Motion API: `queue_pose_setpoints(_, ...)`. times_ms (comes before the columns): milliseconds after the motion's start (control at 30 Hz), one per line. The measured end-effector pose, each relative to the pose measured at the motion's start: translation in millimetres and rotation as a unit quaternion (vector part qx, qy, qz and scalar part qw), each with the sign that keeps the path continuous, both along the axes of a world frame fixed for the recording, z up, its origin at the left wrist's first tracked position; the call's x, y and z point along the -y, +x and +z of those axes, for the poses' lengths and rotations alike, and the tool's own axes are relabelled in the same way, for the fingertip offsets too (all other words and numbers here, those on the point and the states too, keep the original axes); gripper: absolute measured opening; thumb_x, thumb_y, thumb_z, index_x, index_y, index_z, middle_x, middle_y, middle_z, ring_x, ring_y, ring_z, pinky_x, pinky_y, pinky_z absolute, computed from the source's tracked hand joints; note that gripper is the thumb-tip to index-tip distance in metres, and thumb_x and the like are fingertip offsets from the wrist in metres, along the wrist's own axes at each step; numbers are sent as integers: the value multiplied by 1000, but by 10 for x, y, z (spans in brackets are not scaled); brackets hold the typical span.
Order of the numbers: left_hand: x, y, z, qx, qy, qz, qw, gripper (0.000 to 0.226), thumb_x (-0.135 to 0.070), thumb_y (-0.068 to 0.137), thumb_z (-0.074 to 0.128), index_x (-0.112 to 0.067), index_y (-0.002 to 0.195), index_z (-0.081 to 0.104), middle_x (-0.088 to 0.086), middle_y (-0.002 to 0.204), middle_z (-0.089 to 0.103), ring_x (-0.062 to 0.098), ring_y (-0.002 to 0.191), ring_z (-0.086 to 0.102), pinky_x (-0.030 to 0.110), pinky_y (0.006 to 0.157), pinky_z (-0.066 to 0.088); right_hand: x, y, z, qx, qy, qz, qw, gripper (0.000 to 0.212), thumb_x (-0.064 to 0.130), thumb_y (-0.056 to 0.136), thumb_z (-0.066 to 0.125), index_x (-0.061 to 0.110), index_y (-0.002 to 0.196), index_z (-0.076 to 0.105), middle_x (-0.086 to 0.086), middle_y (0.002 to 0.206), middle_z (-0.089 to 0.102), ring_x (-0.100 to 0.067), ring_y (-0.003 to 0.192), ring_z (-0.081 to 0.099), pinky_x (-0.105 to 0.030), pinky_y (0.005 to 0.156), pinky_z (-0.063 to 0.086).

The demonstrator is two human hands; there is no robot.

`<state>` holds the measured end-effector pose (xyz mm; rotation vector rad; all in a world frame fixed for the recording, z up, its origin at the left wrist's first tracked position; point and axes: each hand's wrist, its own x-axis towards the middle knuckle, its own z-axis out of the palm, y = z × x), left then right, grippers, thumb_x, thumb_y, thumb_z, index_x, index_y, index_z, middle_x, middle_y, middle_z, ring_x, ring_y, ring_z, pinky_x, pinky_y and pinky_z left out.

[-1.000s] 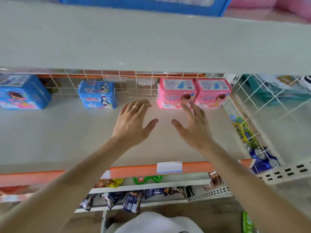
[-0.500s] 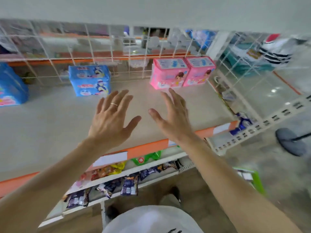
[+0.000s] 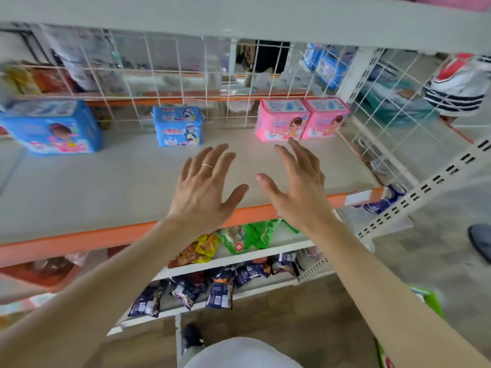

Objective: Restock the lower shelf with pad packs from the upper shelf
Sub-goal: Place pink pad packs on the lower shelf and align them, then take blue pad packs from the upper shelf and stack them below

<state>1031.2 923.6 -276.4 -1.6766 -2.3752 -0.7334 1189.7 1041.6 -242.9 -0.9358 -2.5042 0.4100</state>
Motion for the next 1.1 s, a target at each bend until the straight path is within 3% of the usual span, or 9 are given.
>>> queue_pose_setpoints(233,300,695,366,-17,-13,44,999,65,-58,94,45,-19,146,41,3,158,36,31,144,33,54,117,29,79,763,254,-67,26,36,997,78,69,86,39,20,146,44,-5,158,35,-28,145,27,-59,114,28)
queue_pose_setpoints(500,734,1200,1008,-82,46,90,992,65,-59,93,42,-17,143,45,4,154,41,30,141,37,50,116,32,382,981,723,-96,32,111,989,77,70,86,38,25,149,37,1,161,26,-23,149,19,-53,120,19)
queue_pose_setpoints(633,847,1134,1399,-118,87,86,985,65,-58,92,42,-18,144,46,3,153,43,30,140,40,50,113,35,445,961,1102,-141,49,141,979,74,67,87,41,26,149,38,3,159,29,-20,148,19,-51,121,19)
queue_pose_setpoints(733,899,1032,1662,-114,129,83,982,65,-58,93,44,-19,145,45,1,156,38,27,141,39,48,112,36,571,877,1382,-136,119,161,970,74,68,88,40,26,150,35,1,161,27,-21,149,19,-42,120,14)
queue_pose_setpoints(833,1008,871,1888,-110,178,81,974,61,-55,93,49,-17,141,45,1,159,32,26,139,42,47,107,43,750,660,1682,-150,179,195,953,75,67,88,39,24,149,38,-2,160,30,-23,148,25,-47,117,23)
queue_pose_setpoints(1100,1328,39,2507,-166,219,126,953,65,-56,92,45,-15,142,40,3,160,30,28,142,39,53,106,42,929,-292,2264,-216,177,202,939,79,67,86,39,19,149,40,-3,158,35,-23,145,29,-48,116,29)
